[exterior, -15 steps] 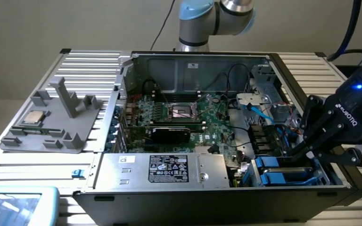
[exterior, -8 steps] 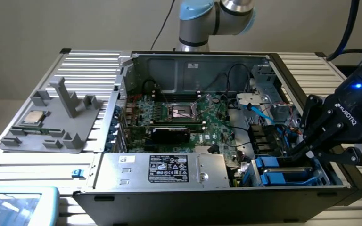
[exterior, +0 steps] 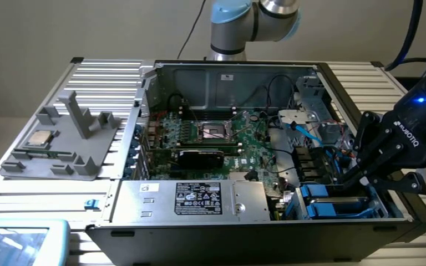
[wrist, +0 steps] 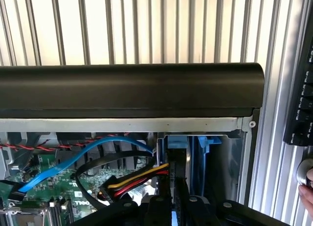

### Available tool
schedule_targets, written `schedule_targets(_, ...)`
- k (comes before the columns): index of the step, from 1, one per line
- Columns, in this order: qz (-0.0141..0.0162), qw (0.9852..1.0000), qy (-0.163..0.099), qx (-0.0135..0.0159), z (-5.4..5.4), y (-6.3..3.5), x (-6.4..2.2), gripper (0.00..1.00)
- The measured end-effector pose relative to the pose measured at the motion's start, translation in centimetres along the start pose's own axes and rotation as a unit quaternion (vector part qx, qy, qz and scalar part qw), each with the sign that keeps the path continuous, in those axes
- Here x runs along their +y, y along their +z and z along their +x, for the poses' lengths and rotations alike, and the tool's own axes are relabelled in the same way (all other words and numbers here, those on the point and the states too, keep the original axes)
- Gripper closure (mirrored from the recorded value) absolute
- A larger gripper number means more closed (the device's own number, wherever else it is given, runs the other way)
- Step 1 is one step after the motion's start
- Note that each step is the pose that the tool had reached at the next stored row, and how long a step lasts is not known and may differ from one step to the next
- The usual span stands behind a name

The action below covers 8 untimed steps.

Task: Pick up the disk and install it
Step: 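Insert the first disk wire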

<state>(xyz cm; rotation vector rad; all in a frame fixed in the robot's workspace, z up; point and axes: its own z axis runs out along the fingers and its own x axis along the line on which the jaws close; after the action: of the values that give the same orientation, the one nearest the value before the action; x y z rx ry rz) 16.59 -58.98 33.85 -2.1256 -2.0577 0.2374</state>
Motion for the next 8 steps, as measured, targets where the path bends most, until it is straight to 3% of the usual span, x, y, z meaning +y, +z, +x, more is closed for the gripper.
schedule_targets(8,-0.0001,1.0,0.0,-0.0011,0.26,0.01,-0.01,0.84)
